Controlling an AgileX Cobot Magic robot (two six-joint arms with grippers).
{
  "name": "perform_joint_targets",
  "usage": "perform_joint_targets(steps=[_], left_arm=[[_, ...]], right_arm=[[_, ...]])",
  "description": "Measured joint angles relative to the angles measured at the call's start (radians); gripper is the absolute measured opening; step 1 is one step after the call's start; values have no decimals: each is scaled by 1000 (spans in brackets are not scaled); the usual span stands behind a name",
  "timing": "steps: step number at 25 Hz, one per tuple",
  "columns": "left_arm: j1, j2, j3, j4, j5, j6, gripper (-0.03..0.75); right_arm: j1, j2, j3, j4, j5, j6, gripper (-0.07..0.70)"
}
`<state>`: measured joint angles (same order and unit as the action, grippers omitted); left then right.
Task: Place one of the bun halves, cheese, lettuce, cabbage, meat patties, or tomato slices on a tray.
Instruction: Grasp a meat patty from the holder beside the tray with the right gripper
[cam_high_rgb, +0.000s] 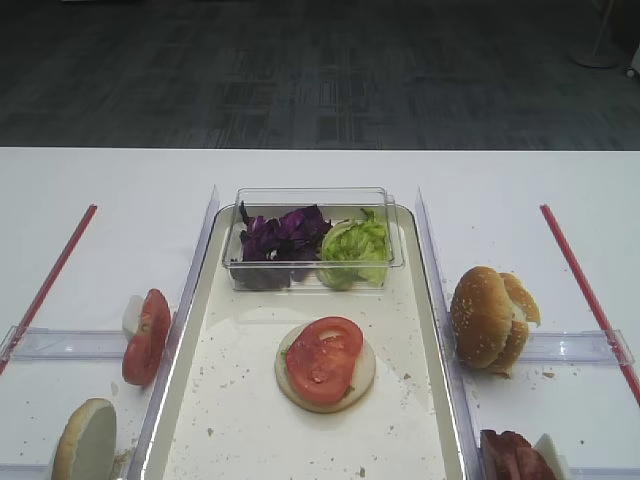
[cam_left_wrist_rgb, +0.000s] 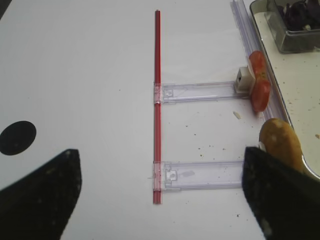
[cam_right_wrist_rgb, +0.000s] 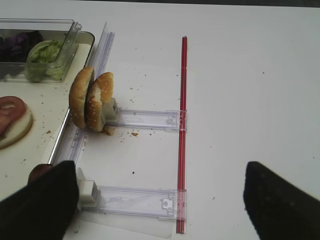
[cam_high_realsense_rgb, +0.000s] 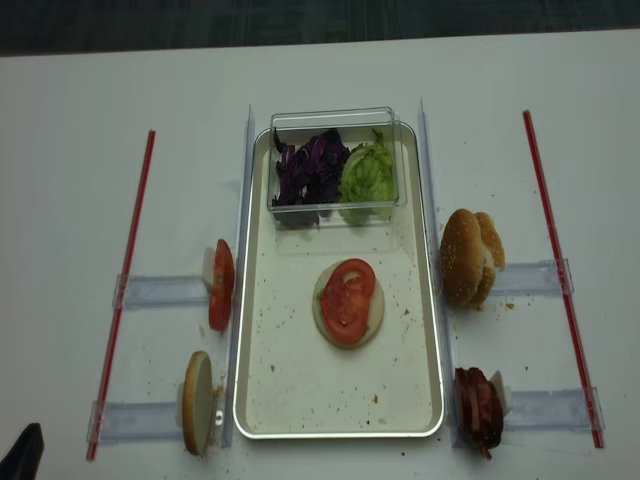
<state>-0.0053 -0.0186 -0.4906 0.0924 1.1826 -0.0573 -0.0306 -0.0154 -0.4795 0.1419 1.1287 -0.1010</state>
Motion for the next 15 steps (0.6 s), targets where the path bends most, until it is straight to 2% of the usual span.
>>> perform_joint_targets(steps=[15], left_arm=[[0,0,0,0,0,0,599]], right_arm=[[0,3,0,0,0,0,679]])
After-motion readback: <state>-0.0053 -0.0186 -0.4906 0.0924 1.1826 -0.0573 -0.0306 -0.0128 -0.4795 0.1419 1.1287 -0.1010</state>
